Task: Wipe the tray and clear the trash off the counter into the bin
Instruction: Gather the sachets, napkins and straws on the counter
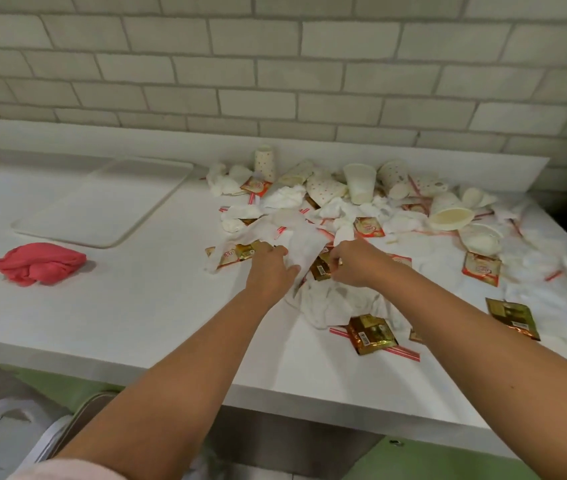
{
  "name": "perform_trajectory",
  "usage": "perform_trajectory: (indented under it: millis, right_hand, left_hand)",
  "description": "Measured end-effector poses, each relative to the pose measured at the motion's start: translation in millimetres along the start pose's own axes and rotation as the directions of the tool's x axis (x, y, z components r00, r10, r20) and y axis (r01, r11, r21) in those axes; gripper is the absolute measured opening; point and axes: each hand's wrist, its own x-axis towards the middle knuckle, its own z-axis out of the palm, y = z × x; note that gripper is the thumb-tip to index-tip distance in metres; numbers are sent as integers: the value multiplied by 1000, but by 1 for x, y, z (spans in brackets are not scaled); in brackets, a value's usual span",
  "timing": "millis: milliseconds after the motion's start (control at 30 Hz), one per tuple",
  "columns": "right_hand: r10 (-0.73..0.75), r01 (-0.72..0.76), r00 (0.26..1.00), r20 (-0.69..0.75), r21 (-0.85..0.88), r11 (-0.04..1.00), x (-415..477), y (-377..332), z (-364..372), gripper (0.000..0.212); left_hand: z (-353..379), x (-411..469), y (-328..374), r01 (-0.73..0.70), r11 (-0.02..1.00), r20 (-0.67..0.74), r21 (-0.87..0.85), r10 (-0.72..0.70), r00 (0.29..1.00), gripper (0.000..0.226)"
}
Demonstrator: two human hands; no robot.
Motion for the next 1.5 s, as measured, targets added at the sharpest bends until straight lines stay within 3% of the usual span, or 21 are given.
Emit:
perform_trajectory:
  millis: [133, 200, 333, 500, 567, 667, 767, 867, 1033, 1133, 1200, 1267, 1367, 1433, 1500]
  right_hand:
    - [-49, 51, 993, 107, -10, 999, -4, 7, 6, 51]
    - [-63, 58, 988, 140, 37, 998, -6, 8, 12, 61]
    - [-94, 87, 981, 167, 47, 995, -2, 8, 25, 46]
    - [-129, 121, 990, 60, 119, 985, 10, 15, 34, 12]
    - [-136, 133, 991, 6, 173, 976, 13, 18, 32, 17]
    - [-125, 153, 986, -114, 295, 943, 19, 22, 23, 22]
    - [-102, 219, 957, -273, 442, 870, 19, 22, 4, 19]
    - [-103, 344, 887, -451, 494, 799, 16, 16, -15, 15]
    - [-111, 499, 797, -594, 543, 676, 7, -2, -22, 17]
    - [-120, 467, 857, -501, 658, 591, 4, 2, -20, 10]
    - [-145, 440, 889, -434, 722, 534, 1, 9, -19, 23]
    - [-160, 432, 894, -418, 714, 551, -4, 18, -20, 35]
    - [-238, 395, 913, -332, 568, 723, -12, 37, -21, 37]
    - [-309, 318, 948, -84, 356, 879, -18, 49, -17, 35]
    - [-272, 247, 940, 205, 140, 959, -25, 55, -9, 39]
  left_hand:
    - [14, 10, 2, 73, 982, 54, 174, -84, 995, 64]
    - [18, 11, 1, 66, 983, 43, 170, -75, 996, 55]
    - [21, 9, -1, 97, 995, -48, 23, -96, 994, 33]
    - [9, 9, 6, 99, 988, -153, -123, -117, 981, 39]
    - [-1, 7, 13, 45, 967, -214, -250, -100, 972, 36]
    - [-17, 4, 23, -42, 880, -291, -474, -111, 950, 9]
    - [-29, 9, 30, -99, 830, -356, -549, -124, 926, 10]
    - [-37, 9, 45, -75, 743, -262, -665, -139, 955, 4]
    - [-33, -1, 68, 30, 701, 96, -712, 55, 994, 53]
    - [-29, 0, 69, 63, 651, 121, -757, 44, 992, 52]
    - [-26, 0, 68, 40, 653, 89, -757, 42, 995, 43]
    - [-23, 0, 66, 29, 647, 57, -762, 22, 998, 35]
    - [-24, 0, 66, 39, 644, -15, -764, -78, 997, 30]
    - [-29, 0, 68, 42, 663, -71, -747, -142, 987, 31]
    - [-31, 4, 67, 51, 679, -93, -732, -174, 980, 32]
